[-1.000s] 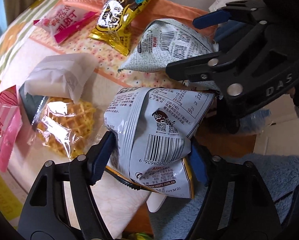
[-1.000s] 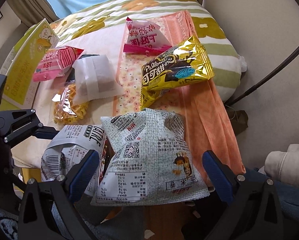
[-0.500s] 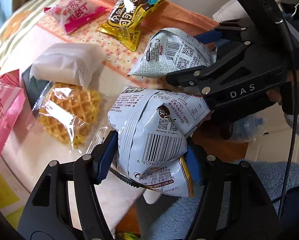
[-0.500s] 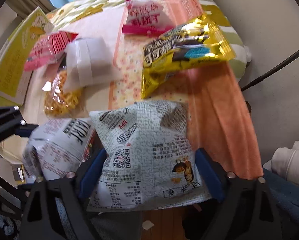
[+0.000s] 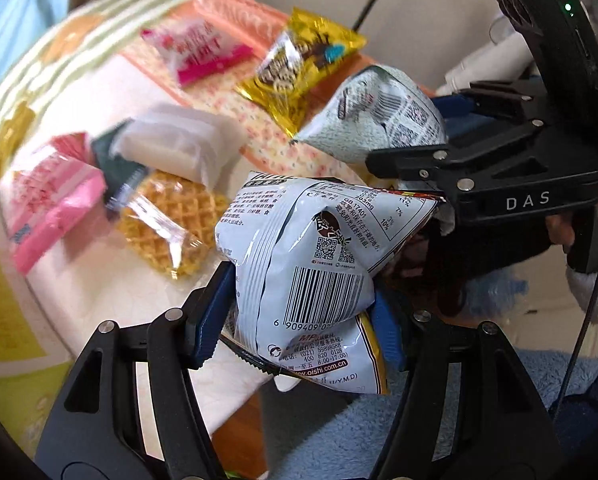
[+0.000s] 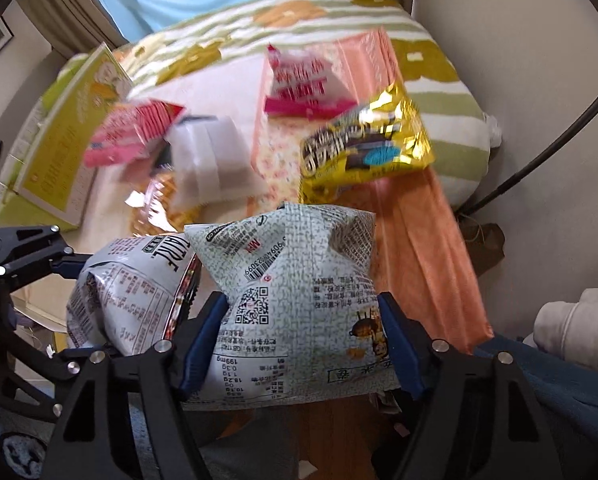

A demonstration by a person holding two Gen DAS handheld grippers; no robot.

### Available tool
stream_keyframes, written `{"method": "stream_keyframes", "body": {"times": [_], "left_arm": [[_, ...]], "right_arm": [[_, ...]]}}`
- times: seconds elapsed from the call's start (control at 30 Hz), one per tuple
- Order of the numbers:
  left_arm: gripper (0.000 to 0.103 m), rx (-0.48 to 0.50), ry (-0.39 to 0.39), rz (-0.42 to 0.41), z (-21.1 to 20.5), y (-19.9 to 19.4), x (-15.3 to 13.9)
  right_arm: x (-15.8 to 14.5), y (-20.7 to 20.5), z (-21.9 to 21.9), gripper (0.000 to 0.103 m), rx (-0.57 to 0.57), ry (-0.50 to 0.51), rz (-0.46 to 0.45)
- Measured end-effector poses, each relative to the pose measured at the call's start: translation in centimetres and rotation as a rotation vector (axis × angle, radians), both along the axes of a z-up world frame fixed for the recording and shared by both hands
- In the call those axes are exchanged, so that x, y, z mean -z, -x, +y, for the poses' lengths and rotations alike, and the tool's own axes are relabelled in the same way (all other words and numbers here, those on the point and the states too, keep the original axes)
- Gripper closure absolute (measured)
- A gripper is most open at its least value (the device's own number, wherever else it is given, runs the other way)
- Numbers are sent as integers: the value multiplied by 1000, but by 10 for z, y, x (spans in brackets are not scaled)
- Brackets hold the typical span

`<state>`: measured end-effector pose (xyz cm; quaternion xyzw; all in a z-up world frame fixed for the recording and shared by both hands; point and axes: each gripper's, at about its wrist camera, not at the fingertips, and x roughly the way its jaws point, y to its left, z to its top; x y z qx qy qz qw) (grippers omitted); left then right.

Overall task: Organize snacks
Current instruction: 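Grasp a white printed packet with the left tool while the right tool grasps another, then carry both white packets over the box and open both tools to drop them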

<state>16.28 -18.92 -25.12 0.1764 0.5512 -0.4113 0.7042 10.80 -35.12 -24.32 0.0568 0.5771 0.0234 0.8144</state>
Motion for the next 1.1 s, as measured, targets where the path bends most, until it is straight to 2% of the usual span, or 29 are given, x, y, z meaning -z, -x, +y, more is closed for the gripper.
{"method": "stream_keyframes", "body": {"times": [0.3,0.43,0.77,0.93,1.1], "left_arm": [[42,-137,48,-132,24,12,-56],[42,-228,46,-182,47,16,-74],[42,-488,34,-270,145,19,-111],[42,-583,45,-295,200,-2,-116],[42,-675,48,-310,262,-38,-122]], "right_arm": [[-48,-1,6,32,-15,-26,-119],[-70,-11,23,32,-76,-4,-191],[-111,-49,96,32,-241,-68,-321],[-125,-69,147,32,-310,-93,-350],[-133,-92,195,32,-344,-112,-357]]}}
